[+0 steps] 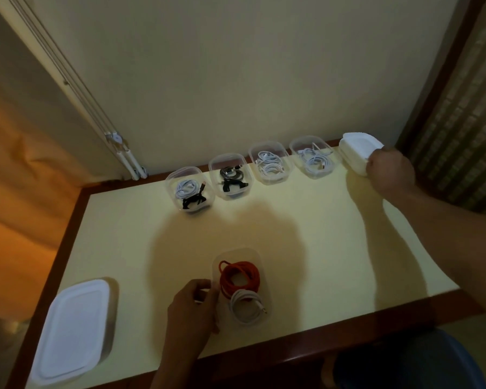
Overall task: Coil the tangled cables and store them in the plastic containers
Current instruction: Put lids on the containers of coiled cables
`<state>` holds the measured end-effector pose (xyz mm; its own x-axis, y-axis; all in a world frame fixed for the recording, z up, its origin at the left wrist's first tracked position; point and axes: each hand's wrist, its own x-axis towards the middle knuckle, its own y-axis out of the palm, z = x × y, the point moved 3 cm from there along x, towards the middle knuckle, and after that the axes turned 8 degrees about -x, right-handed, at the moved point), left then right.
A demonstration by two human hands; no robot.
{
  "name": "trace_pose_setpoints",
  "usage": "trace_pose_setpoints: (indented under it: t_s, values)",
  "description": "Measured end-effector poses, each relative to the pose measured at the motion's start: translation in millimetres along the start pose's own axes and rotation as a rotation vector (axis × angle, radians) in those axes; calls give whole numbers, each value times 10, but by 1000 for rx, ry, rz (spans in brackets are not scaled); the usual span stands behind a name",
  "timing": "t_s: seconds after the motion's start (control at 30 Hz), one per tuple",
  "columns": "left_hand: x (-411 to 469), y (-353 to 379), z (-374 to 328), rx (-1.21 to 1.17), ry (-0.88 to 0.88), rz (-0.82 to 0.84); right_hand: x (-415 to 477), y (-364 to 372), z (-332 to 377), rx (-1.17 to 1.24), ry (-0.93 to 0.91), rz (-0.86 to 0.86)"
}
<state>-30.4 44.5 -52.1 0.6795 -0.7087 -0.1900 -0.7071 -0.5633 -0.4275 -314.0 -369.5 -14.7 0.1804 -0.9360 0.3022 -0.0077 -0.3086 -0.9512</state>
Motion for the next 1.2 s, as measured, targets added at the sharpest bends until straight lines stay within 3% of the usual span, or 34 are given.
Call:
trace_pose_setpoints:
  t_s: [0.13,0.47,0.67,0.9,1.03,1.1,1.2]
  values:
    - [3,25,43,-57,14,-17,-343,-282,189,182,-94,-153]
    - [-44,51,212,-156,22,-41,-2016,-962,1002,624,-328,-70]
    - [-66,62,217,-202,-7,-67,-3030,-1054,1508,542,-634,-47]
    - [-138,71,101,-262,-79,-103,-3381,-1013,1826,444,-689,-54]
    - [-130,55,90,-246,-96,-99,-3409,-974,1909,517,-695,100]
    - [-125,26,85,-220,-87,-97,-3362,-972,1878,591,-660,183]
    - [-133,-34,37,-162,-51,-84,-3196,-1028,1775,657,-491,96]
